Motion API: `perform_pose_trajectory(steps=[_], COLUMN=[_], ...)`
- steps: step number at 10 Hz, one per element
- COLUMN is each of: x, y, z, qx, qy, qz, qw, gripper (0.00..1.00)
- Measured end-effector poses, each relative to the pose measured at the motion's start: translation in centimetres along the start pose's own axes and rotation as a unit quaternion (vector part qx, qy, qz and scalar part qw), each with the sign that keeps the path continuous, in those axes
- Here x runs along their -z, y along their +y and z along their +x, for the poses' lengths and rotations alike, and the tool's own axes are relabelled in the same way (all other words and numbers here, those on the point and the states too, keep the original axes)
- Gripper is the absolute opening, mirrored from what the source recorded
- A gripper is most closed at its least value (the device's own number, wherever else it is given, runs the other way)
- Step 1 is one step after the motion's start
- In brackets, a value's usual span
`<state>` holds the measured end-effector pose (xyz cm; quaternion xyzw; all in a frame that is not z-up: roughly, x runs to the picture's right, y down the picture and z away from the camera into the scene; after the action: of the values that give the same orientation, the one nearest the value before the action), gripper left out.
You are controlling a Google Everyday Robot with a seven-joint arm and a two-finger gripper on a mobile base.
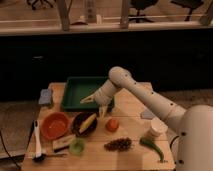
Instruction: Place banana in purple bowl
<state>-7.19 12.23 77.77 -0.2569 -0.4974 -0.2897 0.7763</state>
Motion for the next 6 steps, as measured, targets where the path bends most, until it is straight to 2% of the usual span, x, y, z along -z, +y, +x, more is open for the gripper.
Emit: perform_pose_trajectory(steps=[6], x=[0.13], y=[0.03], z=[0.03], qx=[0.006], qy=[-0.005], qz=[0.004], qw=[1.0], gripper=[0.8])
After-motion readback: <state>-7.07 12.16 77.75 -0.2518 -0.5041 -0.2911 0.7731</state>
